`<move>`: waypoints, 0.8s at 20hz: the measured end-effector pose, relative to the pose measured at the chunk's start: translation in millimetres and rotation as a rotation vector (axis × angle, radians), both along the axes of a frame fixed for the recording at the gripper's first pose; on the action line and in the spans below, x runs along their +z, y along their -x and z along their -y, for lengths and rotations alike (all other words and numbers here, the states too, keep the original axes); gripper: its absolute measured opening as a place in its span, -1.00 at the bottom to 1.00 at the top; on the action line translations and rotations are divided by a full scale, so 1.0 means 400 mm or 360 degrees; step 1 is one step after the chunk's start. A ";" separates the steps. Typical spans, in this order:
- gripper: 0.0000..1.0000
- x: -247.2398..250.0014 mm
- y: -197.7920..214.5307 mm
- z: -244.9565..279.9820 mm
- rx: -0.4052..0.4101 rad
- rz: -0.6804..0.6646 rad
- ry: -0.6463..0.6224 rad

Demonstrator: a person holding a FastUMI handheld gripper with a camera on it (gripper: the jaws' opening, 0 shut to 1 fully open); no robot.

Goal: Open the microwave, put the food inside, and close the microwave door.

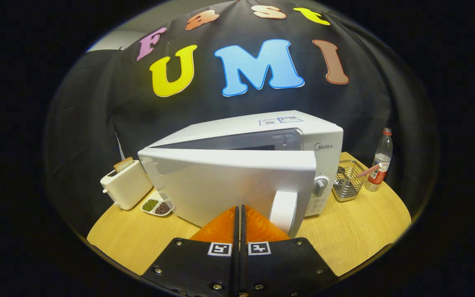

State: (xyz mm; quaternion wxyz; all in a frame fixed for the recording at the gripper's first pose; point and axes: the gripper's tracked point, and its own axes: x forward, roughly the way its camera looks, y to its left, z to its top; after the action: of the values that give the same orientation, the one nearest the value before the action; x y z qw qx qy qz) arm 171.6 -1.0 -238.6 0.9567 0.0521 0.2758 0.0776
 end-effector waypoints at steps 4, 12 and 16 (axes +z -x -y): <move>-1.00 -0.012 -0.048 0.017 -0.0041 -0.0007 0.0006; -1.00 -0.047 -0.136 0.053 -0.0094 -0.0025 -0.0005; -1.00 -0.060 -0.157 0.051 -0.0093 -0.0043 -0.0015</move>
State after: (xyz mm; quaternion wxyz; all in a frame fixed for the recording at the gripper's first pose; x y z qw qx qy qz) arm 234.2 -21.3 -262.4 0.9544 0.0657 0.2868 0.0501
